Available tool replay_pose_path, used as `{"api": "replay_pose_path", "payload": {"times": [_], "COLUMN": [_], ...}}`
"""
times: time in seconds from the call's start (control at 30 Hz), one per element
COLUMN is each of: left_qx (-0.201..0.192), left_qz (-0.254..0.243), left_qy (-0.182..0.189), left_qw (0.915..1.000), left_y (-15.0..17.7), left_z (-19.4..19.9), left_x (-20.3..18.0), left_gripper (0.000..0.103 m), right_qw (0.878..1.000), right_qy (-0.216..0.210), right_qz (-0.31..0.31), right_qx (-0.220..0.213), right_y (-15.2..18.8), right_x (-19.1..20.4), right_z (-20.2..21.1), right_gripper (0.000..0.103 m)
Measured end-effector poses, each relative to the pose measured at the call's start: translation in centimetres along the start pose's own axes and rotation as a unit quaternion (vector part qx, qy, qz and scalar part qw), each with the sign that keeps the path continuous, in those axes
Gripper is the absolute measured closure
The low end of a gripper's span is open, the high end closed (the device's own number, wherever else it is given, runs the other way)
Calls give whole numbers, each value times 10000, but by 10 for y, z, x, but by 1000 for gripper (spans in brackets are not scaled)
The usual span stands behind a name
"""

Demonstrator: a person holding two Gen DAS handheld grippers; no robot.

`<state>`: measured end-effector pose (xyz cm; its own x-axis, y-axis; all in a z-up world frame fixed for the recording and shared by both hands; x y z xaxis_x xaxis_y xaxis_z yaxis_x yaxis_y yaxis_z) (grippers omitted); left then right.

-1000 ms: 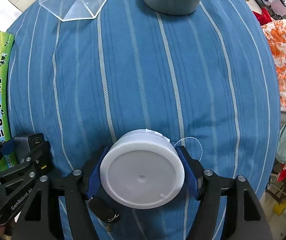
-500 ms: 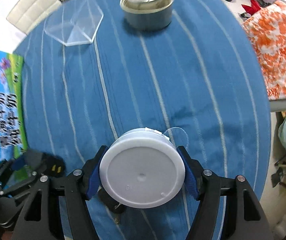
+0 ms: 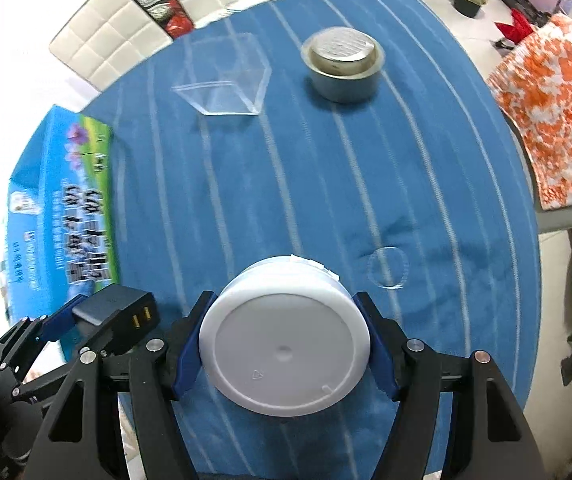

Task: Organize rigid objects
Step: 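Carry the charger and white container into the blue box with both grippers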

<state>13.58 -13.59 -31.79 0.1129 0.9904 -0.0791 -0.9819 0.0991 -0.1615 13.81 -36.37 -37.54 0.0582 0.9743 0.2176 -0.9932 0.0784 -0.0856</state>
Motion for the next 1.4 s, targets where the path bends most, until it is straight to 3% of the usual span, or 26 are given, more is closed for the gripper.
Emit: {"api": "replay_pose_path", "payload": {"times": [0.23, 0.37, 0.6, 0.83, 1.1, 1.4], "left_qx": [-306, -244, -487, -888, -649, -114], "left_qz": [274, 548, 537, 453, 761, 844], "left_qy": [22, 405, 565, 210, -382, -591], "left_qw": [9992, 9974, 9958, 9948, 9942, 9946], "left_y": [-4, -3, 2, -5, -9, 3], "left_z": [36, 47, 75, 104, 62, -2], "left_x": [41, 67, 82, 130, 210, 243], "left_gripper": [52, 52, 52, 52, 52, 52], "right_qw": [9988, 9973, 9941, 9918, 9881, 9877], "right_qy": [-289, -467, -672, -847, -1261, -1264], "right_qz": [312, 495, 787, 878, 830, 858], "right_qx": [-224, -274, -316, -381, -285, 319], "right_y": [-9, -15, -24, -24, -23, -14], "right_x": [59, 93, 161, 202, 257, 307], "right_z": [20, 26, 25, 32, 23, -46], "right_gripper": [33, 33, 33, 33, 33, 33]}}
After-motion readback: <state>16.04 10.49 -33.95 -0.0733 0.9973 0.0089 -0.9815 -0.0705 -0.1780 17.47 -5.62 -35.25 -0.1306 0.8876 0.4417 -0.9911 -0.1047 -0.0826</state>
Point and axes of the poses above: each gripper's, at about its wrist camera, not at the fingertips, and z roughly against the way its jaws point, x to its left, y to its underside, the point moved 3 cm from there along -z, roughly the way its jaws point, and after that the axes turned 11 degrees about z, right-handed, at the moved point
